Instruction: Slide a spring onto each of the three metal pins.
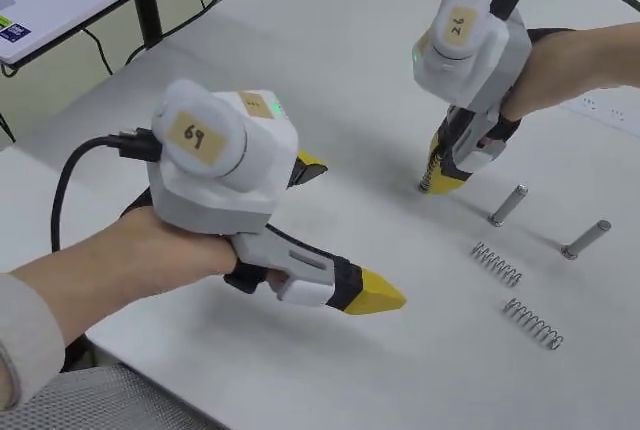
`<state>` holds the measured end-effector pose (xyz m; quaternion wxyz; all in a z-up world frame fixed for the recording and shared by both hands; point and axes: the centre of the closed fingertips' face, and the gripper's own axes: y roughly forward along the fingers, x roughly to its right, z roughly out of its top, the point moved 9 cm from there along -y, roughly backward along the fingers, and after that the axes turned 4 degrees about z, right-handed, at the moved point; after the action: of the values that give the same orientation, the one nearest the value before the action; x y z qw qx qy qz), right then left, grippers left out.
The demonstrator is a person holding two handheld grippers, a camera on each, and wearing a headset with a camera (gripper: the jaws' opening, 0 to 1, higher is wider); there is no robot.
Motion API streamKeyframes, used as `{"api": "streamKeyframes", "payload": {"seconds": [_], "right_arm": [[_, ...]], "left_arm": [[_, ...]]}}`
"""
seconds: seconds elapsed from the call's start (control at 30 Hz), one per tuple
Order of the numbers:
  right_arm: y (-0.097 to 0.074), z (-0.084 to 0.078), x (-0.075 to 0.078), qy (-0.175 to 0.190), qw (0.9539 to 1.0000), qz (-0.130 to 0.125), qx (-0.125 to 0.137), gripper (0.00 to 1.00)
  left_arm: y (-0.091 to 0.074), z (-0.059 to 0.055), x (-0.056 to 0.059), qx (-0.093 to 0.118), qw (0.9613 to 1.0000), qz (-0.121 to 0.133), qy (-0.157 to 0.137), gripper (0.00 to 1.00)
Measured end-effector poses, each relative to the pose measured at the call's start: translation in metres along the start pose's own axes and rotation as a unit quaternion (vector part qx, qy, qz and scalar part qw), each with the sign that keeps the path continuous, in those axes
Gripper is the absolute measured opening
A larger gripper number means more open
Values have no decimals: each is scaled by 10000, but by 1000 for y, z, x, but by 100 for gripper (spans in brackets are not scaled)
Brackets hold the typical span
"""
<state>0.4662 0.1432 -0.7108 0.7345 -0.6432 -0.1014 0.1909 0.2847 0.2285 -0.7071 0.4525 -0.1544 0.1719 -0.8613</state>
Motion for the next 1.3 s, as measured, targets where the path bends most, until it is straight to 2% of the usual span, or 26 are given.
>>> {"api": "streamKeyframes", "payload": {"seconds": [0.1, 0.17, 0.23, 0.57, 0.83, 0.97, 1.07, 1.3], "right_arm": [[0, 0, 2, 2, 10000, -73, 5, 32], [1, 0, 2, 1, 10000, -34, 80, 46], [1, 0, 2, -16, 9997, -122, 195, 60], [2, -3, -9, 96, 9990, -103, 428, 73], [-6, -7, -15, 199, 9970, -305, 687, 86], [-9, -9, -19, 318, 9952, -357, 853, 87], [-11, -10, -21, 329, 9939, -442, 960, 91], [-18, -12, -30, 418, 9893, -561, 1276, 98]], "left_arm": [[0, 0, 0, 12, 10000, 4, -14, 91], [0, 0, 0, 14, 10000, 10, -7, 91], [0, 0, 0, 18, 10000, 11, -5, 91], [0, 0, 2, 12, 10000, -8, -13, 91], [1, -1, 4, 17, 10000, -13, -30, 91], [1, -1, 4, 38, 10000, -9, 21, 90], [1, -3, 5, -17, 10000, -12, 3, 91], [1, -3, 7, 72, 9999, -78, 34, 90]]}}
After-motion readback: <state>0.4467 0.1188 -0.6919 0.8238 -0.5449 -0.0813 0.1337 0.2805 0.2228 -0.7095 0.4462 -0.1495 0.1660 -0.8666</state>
